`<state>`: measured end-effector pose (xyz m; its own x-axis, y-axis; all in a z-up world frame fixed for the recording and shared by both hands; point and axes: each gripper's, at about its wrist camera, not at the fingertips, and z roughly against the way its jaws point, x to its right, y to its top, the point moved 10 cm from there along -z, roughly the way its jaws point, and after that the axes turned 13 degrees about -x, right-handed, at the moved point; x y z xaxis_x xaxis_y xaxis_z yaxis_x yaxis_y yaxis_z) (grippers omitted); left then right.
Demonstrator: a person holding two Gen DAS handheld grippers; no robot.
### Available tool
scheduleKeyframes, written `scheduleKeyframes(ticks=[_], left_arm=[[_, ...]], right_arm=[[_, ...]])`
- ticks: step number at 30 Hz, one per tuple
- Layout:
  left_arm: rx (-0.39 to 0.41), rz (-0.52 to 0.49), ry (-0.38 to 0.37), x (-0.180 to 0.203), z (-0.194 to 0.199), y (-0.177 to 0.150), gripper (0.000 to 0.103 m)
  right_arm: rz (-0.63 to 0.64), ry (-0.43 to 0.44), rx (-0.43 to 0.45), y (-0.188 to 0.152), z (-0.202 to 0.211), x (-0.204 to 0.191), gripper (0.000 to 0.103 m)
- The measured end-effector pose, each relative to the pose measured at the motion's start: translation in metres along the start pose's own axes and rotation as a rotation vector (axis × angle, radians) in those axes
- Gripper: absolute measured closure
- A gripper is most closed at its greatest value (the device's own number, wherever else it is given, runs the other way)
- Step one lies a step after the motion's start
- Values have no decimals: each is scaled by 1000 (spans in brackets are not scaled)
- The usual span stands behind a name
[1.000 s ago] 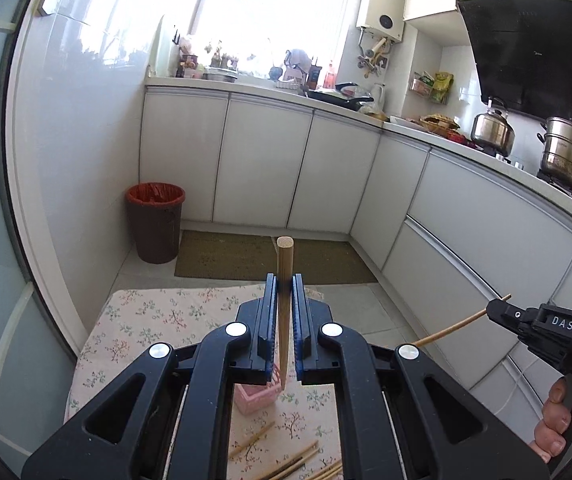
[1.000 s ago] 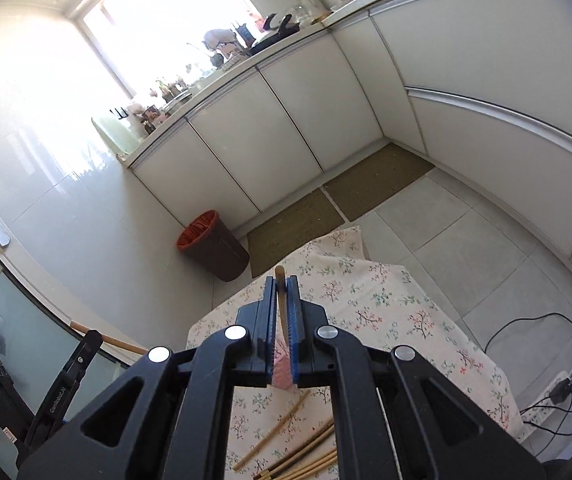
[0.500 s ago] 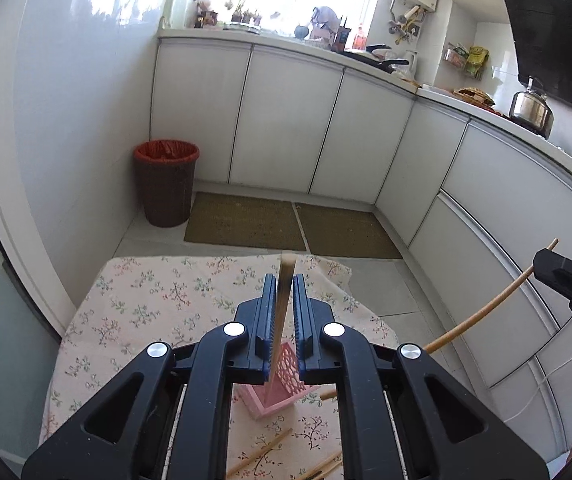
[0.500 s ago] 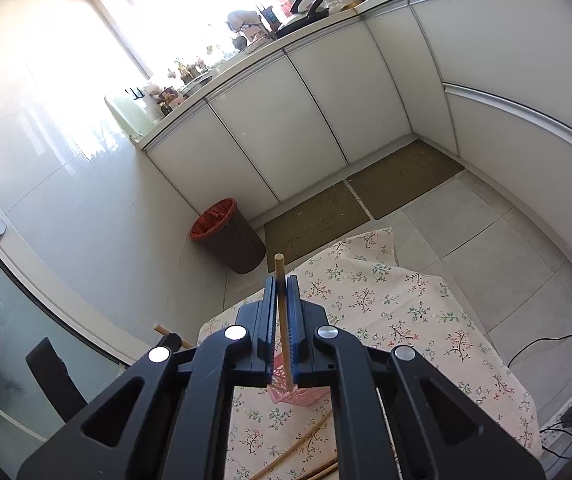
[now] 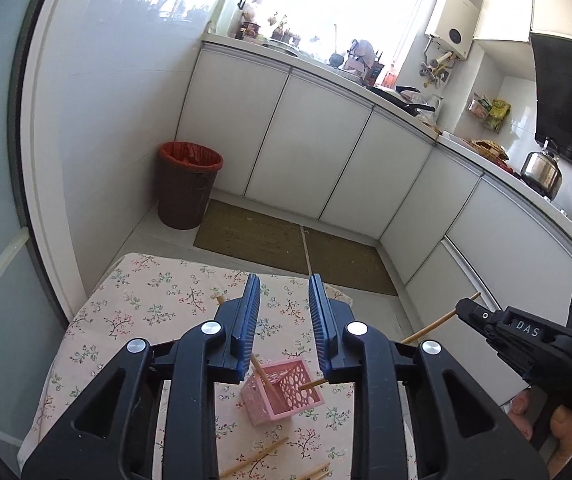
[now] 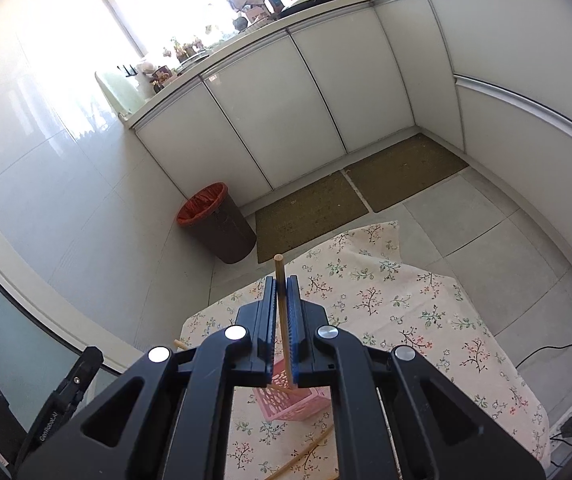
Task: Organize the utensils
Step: 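Open the left tool over the pink cup while the right tool opens too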
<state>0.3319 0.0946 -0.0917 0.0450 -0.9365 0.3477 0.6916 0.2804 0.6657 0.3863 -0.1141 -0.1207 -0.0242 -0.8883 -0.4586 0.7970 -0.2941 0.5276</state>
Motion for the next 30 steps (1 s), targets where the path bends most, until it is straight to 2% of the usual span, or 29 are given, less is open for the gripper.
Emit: scheduleKeyframes(ticks=[3,6,8,12,14,20,24,25,30], left_arm=[[-22,6,6,-5,-5,-2,77],[-52,-6,23,-6,-12,-7,75],[-74,-22,29,-6,-14,-12,73],[-84,-37,39,-5,-14,-18,64],[-83,-51,41,-1,-11,-20,61],[-74,-81,54,9,-3,-26,46],[-87,-102,70,15,-1,-34,34],[-88,-107,76,15,0,-36,30],[-110,-124,97,15,1,-47,26]], right_arm=[[30,-15,-17,-3,-17,-7,96],[53,-55,-21,-9,-26,-7,90],[58,-76,-20,-13,-27,-5,67],[71,-116,-12,-18,-21,-1,60],[67,-130,-6,-21,-16,4,52],[64,-155,-12,-36,-1,12,42],[64,-168,0,-46,10,17,35],[62,-173,6,-48,13,19,29],[23,-182,20,-53,26,29,15]])
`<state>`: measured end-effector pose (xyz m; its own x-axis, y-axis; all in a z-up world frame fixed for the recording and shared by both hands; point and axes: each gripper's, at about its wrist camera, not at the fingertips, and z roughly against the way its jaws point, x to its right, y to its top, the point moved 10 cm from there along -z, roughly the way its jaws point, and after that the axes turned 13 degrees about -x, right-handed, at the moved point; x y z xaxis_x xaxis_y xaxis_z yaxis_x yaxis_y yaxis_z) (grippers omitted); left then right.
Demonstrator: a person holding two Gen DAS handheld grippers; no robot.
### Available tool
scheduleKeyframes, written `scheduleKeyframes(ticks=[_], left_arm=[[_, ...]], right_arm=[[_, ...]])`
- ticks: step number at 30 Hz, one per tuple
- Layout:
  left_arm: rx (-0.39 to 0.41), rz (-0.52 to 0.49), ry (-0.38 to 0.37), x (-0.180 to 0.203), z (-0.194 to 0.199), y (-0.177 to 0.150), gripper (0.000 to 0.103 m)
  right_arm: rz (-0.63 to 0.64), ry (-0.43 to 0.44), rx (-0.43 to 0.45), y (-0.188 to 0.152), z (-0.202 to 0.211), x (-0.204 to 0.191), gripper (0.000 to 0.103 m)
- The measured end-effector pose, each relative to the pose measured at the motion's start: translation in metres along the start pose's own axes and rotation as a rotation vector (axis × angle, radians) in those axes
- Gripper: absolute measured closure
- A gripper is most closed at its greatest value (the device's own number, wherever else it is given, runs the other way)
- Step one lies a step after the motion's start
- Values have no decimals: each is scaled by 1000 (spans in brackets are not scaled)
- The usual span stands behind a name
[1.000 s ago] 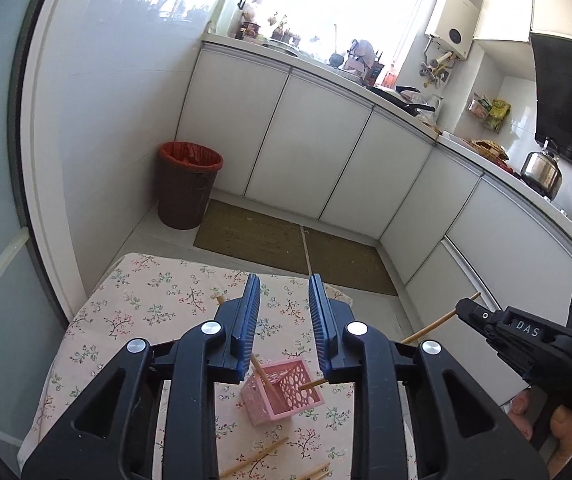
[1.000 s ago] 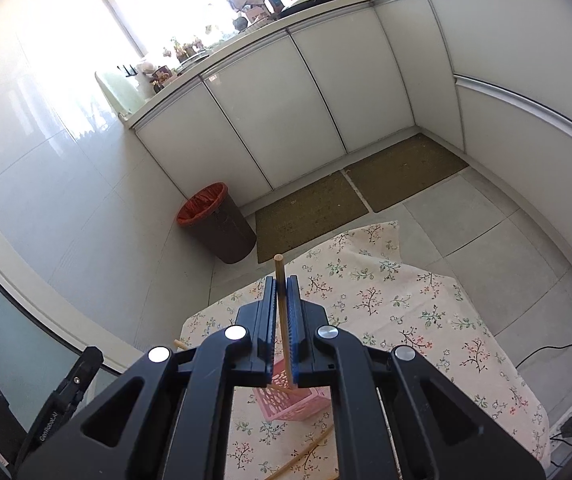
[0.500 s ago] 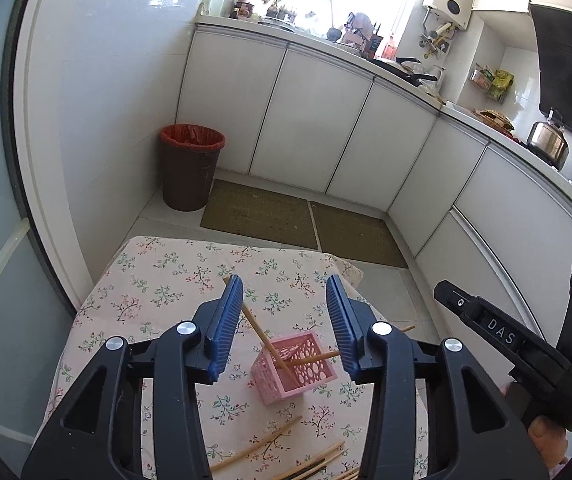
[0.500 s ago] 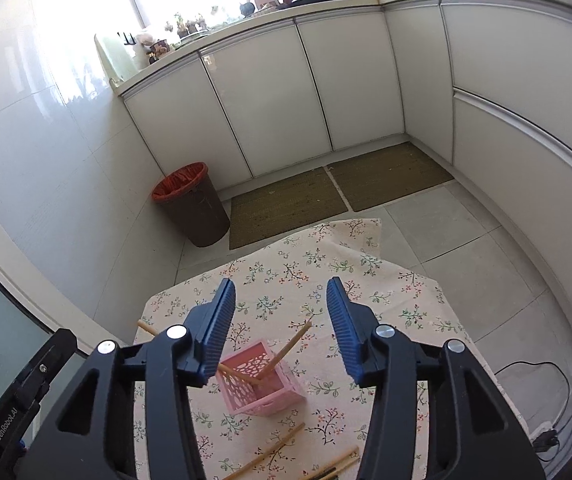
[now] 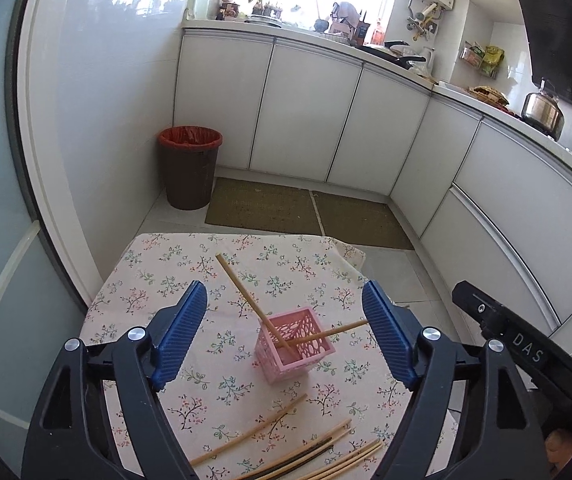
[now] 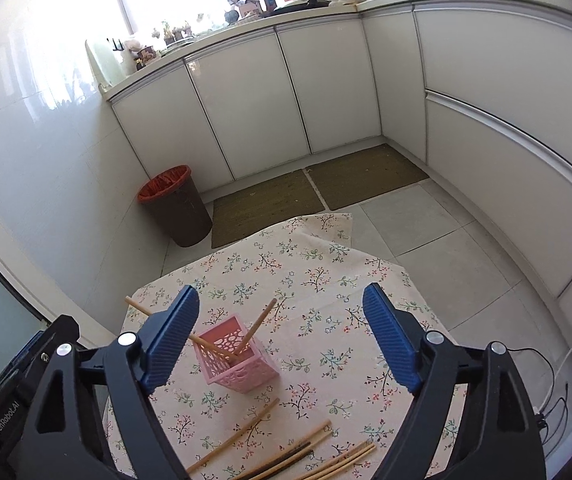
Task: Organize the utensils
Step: 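Open the left tool over the pink cup while the right tool opens too, then grasp another wooden chopstick from the pile with the left tool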
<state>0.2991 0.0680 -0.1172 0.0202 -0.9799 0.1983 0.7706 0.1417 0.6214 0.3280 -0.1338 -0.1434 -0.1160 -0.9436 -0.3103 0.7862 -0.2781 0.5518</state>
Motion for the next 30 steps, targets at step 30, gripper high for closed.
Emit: scheduleKeyframes(ticks=[30], left_arm=[[-602,-162,13,-12,-174,-167,12]], right_arm=[[-145,29,-540,-202,-86,128,7]])
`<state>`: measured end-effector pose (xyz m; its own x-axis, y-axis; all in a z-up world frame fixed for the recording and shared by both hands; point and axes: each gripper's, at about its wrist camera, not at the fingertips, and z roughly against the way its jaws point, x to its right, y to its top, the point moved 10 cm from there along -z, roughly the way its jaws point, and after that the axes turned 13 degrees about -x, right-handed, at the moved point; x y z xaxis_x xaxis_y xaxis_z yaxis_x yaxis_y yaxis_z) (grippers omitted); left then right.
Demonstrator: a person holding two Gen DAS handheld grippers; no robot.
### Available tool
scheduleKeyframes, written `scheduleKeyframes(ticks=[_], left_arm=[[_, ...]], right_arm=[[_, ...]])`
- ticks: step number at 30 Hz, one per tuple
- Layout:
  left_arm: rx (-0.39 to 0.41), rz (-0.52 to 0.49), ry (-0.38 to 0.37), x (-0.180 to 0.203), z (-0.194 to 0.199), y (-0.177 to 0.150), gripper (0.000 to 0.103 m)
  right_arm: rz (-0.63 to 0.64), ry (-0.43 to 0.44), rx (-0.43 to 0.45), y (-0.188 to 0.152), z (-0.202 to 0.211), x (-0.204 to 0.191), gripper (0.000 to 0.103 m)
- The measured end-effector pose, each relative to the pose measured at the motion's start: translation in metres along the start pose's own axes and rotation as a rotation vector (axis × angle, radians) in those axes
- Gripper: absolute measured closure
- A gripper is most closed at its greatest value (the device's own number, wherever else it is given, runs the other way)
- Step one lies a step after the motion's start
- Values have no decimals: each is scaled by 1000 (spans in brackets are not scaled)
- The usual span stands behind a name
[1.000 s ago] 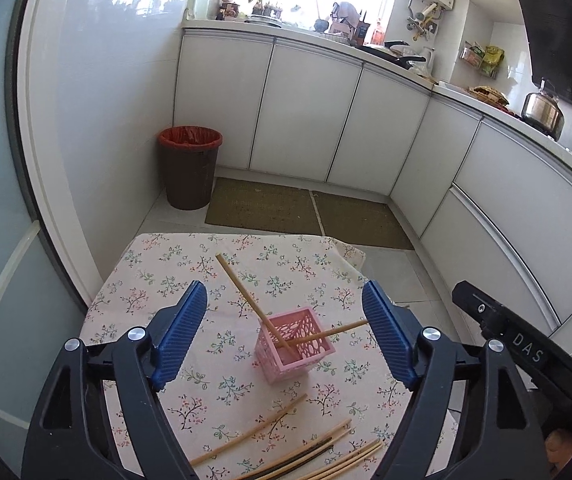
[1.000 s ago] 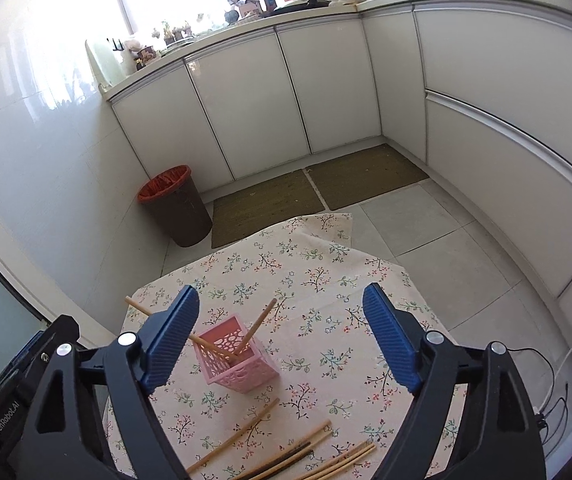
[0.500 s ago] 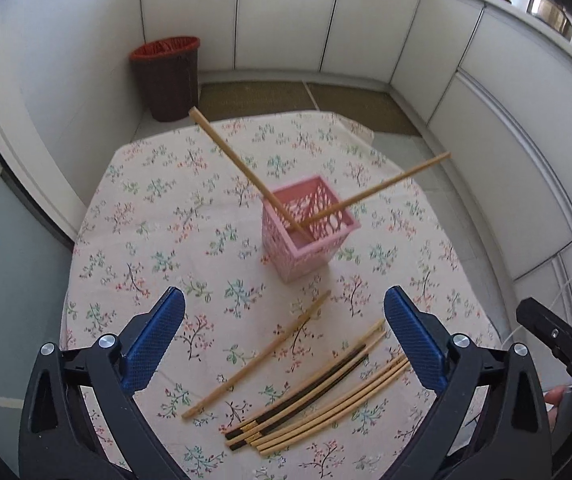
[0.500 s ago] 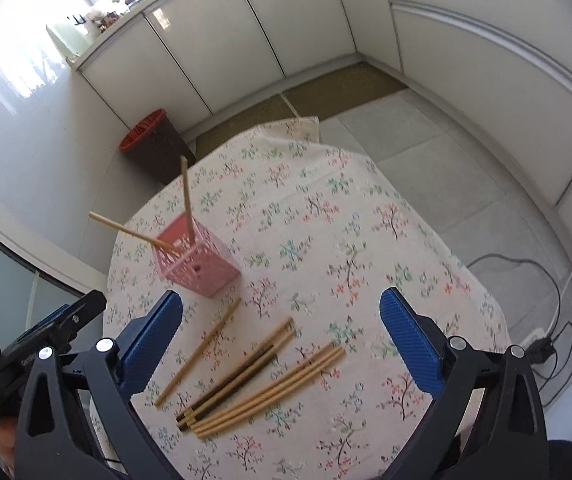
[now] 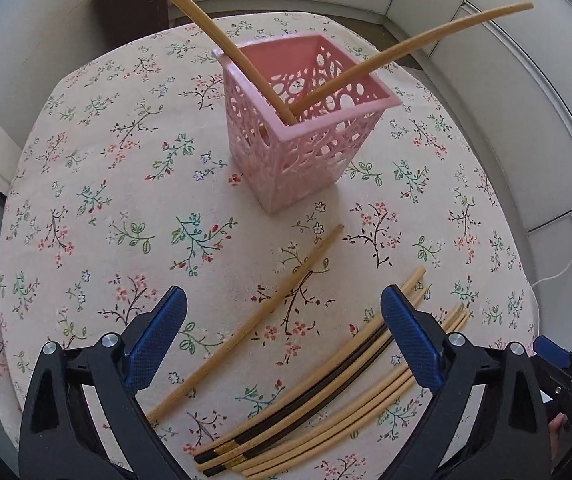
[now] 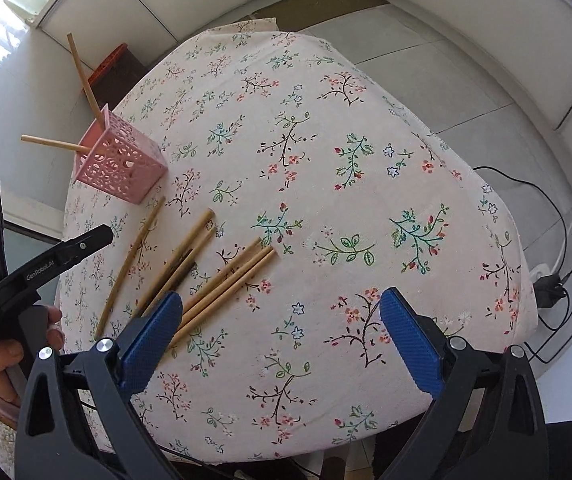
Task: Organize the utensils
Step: 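Grasp another wooden chopstick from the pile with the left tool, then lift the chopstick with the left tool while the right tool grasps another chopstick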
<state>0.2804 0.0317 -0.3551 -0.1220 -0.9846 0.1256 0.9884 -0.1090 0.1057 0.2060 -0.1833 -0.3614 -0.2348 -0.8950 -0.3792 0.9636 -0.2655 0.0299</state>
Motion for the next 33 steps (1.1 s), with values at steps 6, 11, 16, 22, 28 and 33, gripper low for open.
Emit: scheduleKeyframes(ticks=[6,11,16,22,28,33], left_arm=[[-91,15,2,3,-37,-7,49],[-47,-46,92,10,-39,-2,60],[-37,-147,174,29,-41,1,90],[1,-217,215,43,-36,4,94],[120,-312,164,70,15,-4,96],[247,-346,95,90,69,-13,97]], right_arm=[[-50,63,-81,-4,-13,6,7],[-73,71,-102,-4,-16,10,7],[-96,55,-110,-4,-18,18,7],[-151,57,-127,-5,-23,28,7],[-230,61,-112,0,-23,36,7],[-297,106,-124,0,-26,29,10]])
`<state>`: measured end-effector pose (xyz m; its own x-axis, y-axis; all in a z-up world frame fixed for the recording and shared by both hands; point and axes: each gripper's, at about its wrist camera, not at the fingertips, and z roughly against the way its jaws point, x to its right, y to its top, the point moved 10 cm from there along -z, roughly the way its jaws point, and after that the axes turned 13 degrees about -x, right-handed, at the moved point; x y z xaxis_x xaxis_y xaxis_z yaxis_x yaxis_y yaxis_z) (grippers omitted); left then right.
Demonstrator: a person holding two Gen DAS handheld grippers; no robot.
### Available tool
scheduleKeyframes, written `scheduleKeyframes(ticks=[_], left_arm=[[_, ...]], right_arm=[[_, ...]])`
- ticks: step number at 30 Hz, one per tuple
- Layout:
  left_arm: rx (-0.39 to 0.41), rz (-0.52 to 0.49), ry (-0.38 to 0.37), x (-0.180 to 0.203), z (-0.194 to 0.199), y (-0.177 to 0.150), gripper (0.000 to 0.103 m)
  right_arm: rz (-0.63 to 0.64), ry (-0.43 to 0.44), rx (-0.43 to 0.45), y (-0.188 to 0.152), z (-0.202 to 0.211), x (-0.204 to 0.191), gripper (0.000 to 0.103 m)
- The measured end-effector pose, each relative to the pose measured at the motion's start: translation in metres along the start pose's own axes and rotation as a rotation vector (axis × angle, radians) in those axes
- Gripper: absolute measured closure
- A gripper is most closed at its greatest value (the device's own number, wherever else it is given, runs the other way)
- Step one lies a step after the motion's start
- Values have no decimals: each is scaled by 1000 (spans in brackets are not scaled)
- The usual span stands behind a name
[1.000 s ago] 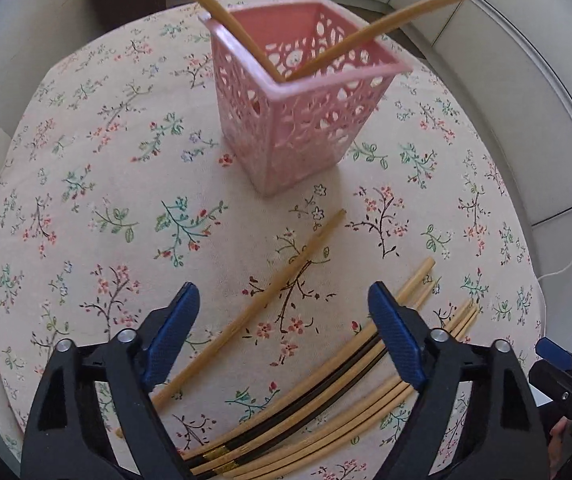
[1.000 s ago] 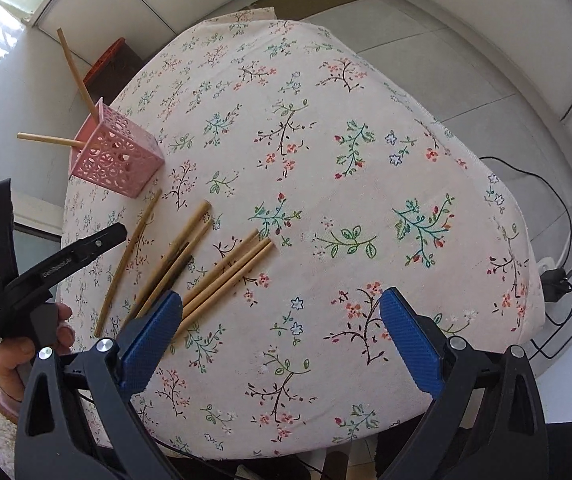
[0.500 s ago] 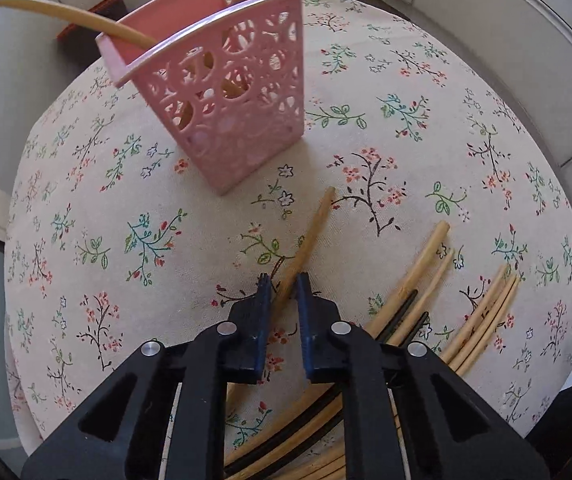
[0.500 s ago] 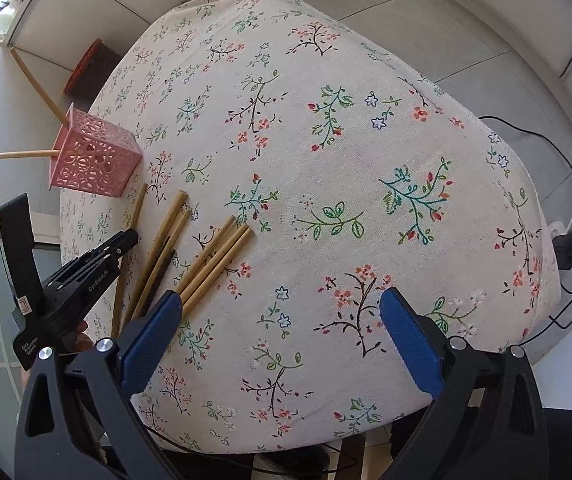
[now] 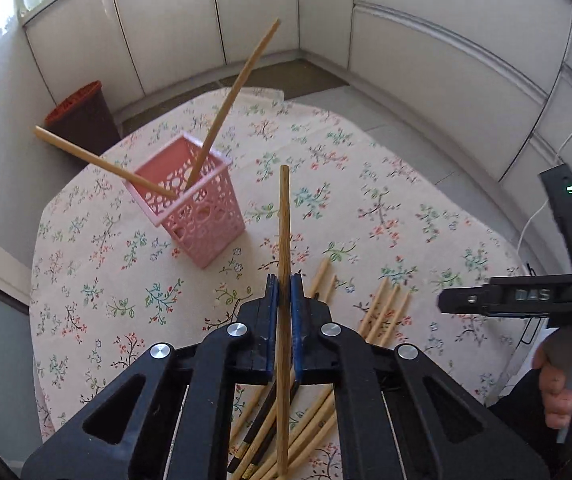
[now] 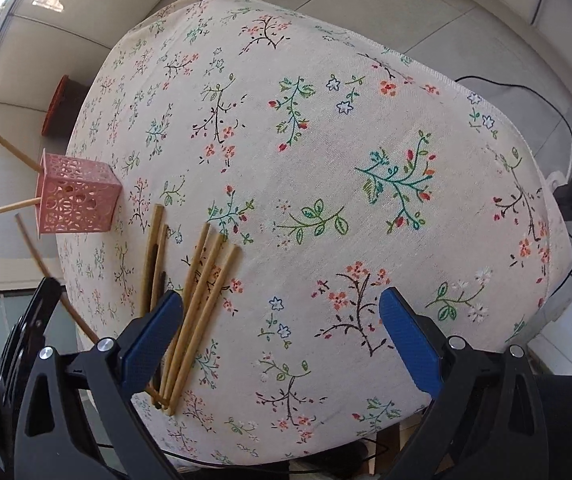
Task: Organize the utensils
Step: 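Lift the chopstick with the left tool while the right tool grasps another chopstick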
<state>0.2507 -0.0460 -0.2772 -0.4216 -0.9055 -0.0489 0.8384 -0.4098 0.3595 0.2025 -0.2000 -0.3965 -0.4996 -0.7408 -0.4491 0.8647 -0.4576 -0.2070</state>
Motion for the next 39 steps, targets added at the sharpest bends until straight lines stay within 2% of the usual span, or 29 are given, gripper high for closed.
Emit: scheduleKeyframes(ticks=[3,5,8,11,18,21,26,34,39], left_arm=[[71,-8,-16,12,28,-3,97],[113,-10,-21,17,44,-3,97],[174,-6,-26,16,65,-2,97],[218,0,-31,10,81,-2,97],[282,9,-42,2,103,-1,97],[296,23,-53,-4,108,-1,97],[309,48,-57,-11,112,0,97],[319,78,-64,-18,116,0,97],[333,94,-78,-20,122,3,97]], right_arm=[[-17,-39,30,0,-1,-8,25],[-22,-62,24,-1,-7,-13,42],[-52,-70,-9,-5,-21,-14,62],[-71,-79,-10,-7,-30,-18,66],[-81,-108,34,0,-31,-31,68],[-94,-133,29,0,-39,-31,77],[-107,-159,98,8,-41,-36,92],[-126,-42,142,21,-29,-30,98],[-44,10,215,20,4,-39,98]])
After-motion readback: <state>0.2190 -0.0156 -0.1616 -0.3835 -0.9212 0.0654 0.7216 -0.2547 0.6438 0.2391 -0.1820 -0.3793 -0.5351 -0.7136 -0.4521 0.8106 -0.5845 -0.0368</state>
